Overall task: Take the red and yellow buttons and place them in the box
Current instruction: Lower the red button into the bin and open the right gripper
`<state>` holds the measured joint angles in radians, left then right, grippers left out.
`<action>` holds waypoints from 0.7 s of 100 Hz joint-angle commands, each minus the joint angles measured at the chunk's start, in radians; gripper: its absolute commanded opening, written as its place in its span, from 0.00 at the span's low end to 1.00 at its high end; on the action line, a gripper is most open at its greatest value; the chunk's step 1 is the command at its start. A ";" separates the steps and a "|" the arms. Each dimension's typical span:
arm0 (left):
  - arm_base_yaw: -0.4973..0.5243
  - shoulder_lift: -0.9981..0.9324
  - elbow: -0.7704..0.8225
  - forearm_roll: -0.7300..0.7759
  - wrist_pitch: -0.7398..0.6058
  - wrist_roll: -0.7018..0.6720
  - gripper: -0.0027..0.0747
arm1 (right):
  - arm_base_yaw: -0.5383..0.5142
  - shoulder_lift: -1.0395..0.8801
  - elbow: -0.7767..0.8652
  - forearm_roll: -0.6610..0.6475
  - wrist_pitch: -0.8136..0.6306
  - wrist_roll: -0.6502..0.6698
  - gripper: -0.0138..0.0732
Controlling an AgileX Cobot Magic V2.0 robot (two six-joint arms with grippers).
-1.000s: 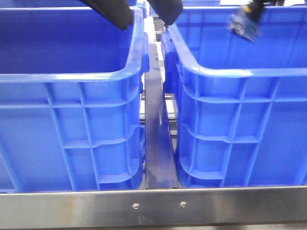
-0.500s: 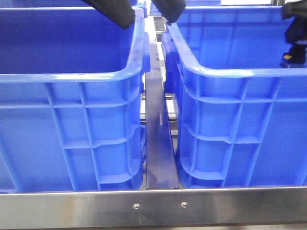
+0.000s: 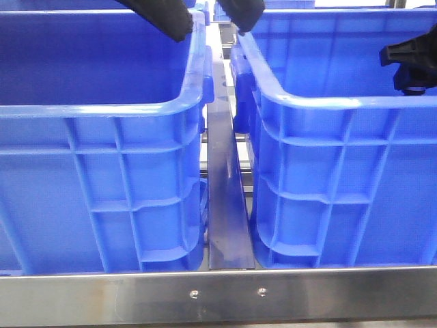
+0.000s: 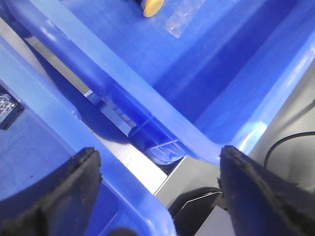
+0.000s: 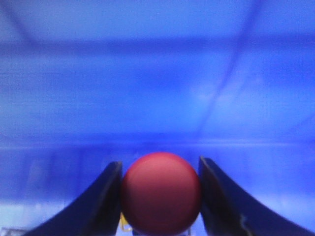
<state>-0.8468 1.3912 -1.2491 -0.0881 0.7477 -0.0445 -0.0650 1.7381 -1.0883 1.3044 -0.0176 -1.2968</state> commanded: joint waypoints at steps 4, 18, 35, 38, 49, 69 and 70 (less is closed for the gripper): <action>-0.008 -0.034 -0.031 -0.017 -0.061 -0.001 0.66 | -0.004 -0.034 -0.029 0.010 -0.020 -0.010 0.52; -0.008 -0.034 -0.031 -0.017 -0.061 -0.001 0.66 | -0.004 -0.034 -0.029 0.011 -0.020 -0.010 0.70; -0.008 -0.034 -0.031 -0.017 -0.064 -0.001 0.66 | -0.004 -0.037 -0.029 0.011 -0.021 -0.010 0.79; -0.008 -0.034 -0.031 -0.017 -0.064 -0.001 0.66 | -0.004 -0.039 -0.029 0.011 -0.021 -0.010 0.79; -0.008 -0.037 -0.031 -0.017 -0.064 -0.001 0.66 | -0.004 -0.065 -0.028 0.011 -0.022 -0.010 0.79; -0.006 -0.049 -0.033 -0.017 -0.090 -0.014 0.66 | -0.004 -0.156 -0.007 0.012 -0.017 -0.010 0.79; -0.006 -0.049 -0.033 -0.017 -0.090 -0.014 0.66 | -0.004 -0.164 -0.005 0.012 -0.017 -0.010 0.79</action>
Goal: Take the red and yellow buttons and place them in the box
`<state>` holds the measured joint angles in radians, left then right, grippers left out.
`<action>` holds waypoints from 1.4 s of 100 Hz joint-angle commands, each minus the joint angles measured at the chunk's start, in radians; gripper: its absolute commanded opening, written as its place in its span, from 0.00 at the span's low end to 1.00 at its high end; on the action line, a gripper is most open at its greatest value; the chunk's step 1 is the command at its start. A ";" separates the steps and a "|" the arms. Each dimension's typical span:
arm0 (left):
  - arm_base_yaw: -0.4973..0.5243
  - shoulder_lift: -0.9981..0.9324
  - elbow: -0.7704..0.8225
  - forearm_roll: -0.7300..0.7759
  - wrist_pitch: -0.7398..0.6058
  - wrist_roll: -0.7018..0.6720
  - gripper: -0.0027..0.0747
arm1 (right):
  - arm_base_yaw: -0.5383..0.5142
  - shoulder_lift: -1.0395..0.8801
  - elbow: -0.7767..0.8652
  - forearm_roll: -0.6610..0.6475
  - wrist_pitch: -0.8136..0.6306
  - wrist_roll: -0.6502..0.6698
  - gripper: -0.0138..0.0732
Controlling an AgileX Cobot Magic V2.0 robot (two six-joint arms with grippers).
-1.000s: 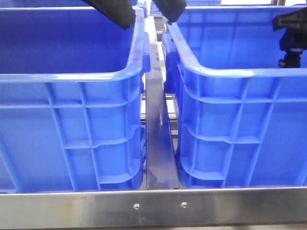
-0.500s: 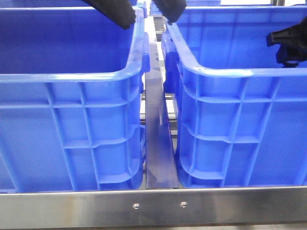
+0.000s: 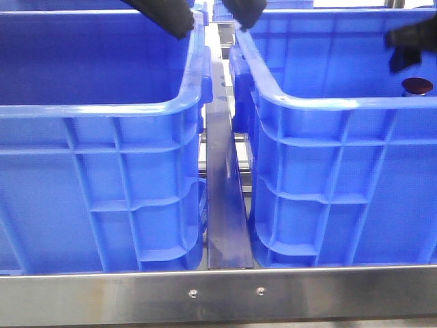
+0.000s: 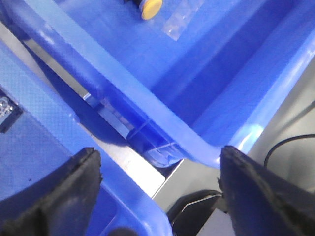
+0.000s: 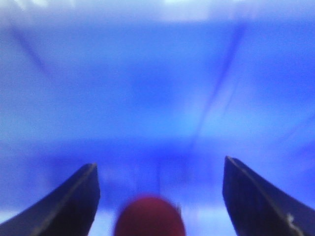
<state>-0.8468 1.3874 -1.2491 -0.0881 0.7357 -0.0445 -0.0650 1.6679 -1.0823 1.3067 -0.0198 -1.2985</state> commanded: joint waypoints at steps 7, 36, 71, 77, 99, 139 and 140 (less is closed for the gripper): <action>-0.006 -0.053 -0.033 -0.017 -0.104 -0.014 0.66 | -0.004 -0.134 0.005 0.010 -0.014 -0.009 0.78; 0.078 -0.069 -0.033 -0.009 -0.129 -0.014 0.57 | -0.004 -0.313 0.131 0.010 0.025 -0.009 0.59; 0.434 -0.185 0.010 0.047 -0.117 -0.014 0.07 | -0.004 -0.547 0.317 0.010 0.068 -0.009 0.08; 0.501 -0.210 0.032 0.047 -0.121 -0.014 0.01 | -0.004 -0.583 0.340 0.010 0.078 -0.009 0.08; 0.655 -0.349 0.167 0.047 -0.192 -0.014 0.01 | -0.004 -0.700 0.407 0.010 0.102 -0.009 0.08; 0.693 -0.710 0.490 0.054 -0.389 -0.014 0.01 | -0.004 -0.958 0.557 0.010 0.122 -0.009 0.08; 0.693 -0.717 0.502 0.054 -0.393 -0.014 0.01 | -0.004 -0.970 0.563 0.010 0.123 -0.009 0.08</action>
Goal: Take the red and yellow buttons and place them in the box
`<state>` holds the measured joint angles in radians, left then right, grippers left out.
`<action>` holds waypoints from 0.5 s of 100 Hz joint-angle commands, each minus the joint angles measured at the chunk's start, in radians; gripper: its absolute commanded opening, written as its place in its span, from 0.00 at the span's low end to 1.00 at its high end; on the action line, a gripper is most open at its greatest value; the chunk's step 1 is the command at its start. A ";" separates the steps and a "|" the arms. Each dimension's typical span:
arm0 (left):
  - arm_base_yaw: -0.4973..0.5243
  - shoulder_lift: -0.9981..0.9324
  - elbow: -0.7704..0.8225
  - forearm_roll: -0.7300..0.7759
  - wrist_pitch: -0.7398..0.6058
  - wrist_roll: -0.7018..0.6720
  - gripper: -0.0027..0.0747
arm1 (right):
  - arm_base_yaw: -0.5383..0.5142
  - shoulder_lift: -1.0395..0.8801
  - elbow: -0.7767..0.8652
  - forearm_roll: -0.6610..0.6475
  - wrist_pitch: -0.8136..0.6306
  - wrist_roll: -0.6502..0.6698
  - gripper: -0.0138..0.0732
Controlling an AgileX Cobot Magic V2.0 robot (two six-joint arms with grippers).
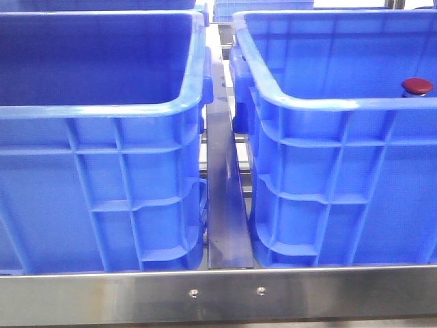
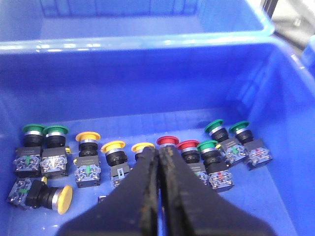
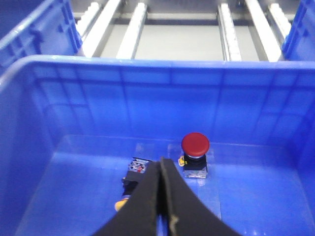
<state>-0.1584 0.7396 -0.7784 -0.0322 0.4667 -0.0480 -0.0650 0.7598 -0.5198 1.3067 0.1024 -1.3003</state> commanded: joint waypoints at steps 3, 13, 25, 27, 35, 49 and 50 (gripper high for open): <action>0.004 -0.102 0.056 -0.001 -0.148 -0.010 0.01 | -0.004 -0.086 0.012 0.010 0.008 -0.007 0.08; 0.004 -0.192 0.139 -0.001 -0.199 -0.010 0.01 | -0.004 -0.172 0.057 0.010 0.024 -0.007 0.08; 0.004 -0.299 0.224 -0.001 -0.228 -0.010 0.01 | -0.004 -0.278 0.121 0.010 0.015 -0.007 0.08; 0.004 -0.318 0.237 -0.001 -0.228 -0.010 0.01 | -0.004 -0.297 0.128 0.010 0.015 -0.007 0.08; 0.004 -0.386 0.279 -0.001 -0.230 -0.010 0.01 | -0.004 -0.367 0.168 0.010 0.021 -0.007 0.08; 0.004 -0.498 0.334 -0.001 -0.254 -0.010 0.01 | -0.004 -0.499 0.231 0.010 0.022 -0.007 0.08; 0.004 -0.508 0.336 -0.001 -0.254 -0.010 0.01 | -0.004 -0.512 0.234 0.010 0.022 -0.007 0.08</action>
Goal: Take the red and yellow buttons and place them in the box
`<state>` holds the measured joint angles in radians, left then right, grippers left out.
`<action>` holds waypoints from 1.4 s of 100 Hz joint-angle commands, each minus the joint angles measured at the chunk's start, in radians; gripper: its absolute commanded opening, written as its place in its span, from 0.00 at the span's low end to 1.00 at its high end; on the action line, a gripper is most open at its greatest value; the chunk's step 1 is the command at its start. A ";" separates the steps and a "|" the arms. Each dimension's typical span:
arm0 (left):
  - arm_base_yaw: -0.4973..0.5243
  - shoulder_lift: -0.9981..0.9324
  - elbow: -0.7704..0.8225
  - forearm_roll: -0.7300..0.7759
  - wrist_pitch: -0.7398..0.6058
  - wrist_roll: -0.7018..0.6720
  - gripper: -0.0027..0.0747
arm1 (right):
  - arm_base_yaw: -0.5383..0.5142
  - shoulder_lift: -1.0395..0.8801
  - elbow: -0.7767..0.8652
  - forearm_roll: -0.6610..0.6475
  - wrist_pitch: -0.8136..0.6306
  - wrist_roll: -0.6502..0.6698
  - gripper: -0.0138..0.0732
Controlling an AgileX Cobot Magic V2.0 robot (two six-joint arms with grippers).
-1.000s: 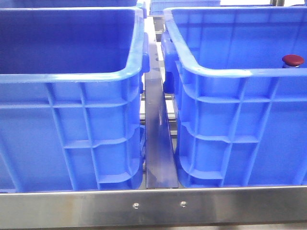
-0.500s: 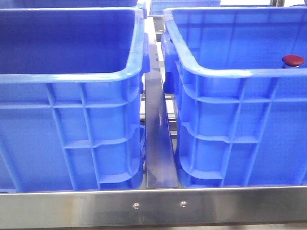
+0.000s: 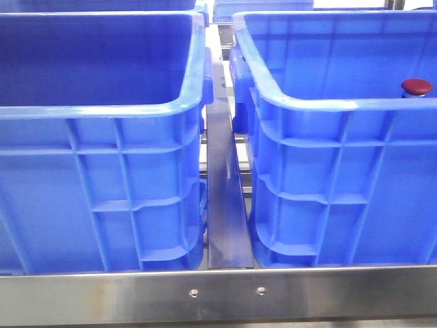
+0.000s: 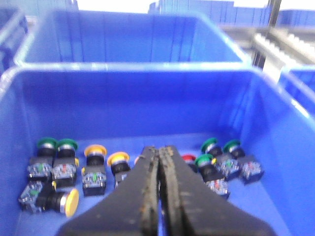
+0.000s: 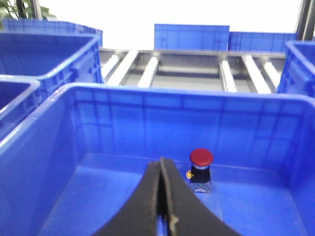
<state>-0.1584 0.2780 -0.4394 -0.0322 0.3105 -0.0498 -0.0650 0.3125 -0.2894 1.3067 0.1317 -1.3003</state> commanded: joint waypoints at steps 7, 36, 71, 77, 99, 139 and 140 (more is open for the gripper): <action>0.004 -0.091 0.016 -0.001 -0.096 -0.008 0.01 | -0.004 -0.126 0.033 0.010 -0.007 -0.007 0.08; 0.004 -0.159 0.047 0.026 -0.098 -0.008 0.01 | -0.004 -0.258 0.086 0.010 -0.008 -0.007 0.08; 0.004 -0.159 0.047 0.025 -0.096 -0.008 0.01 | -0.004 -0.258 0.086 0.010 -0.008 -0.007 0.08; 0.004 -0.159 0.047 0.025 -0.096 -0.008 0.01 | -0.004 -0.258 0.086 0.010 -0.008 -0.007 0.08; 0.004 -0.159 0.047 0.025 -0.096 -0.008 0.01 | -0.004 -0.258 0.086 0.010 -0.008 -0.007 0.08; 0.014 -0.159 0.057 0.025 -0.085 -0.008 0.01 | -0.004 -0.258 0.086 0.010 -0.008 -0.007 0.08; 0.016 -0.159 0.057 0.025 -0.079 -0.008 0.01 | -0.004 -0.258 0.086 0.010 -0.008 -0.007 0.08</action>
<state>-0.1550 0.1098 -0.3597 -0.0078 0.3002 -0.0514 -0.0650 0.0431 -0.1788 1.3049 0.1377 -1.3003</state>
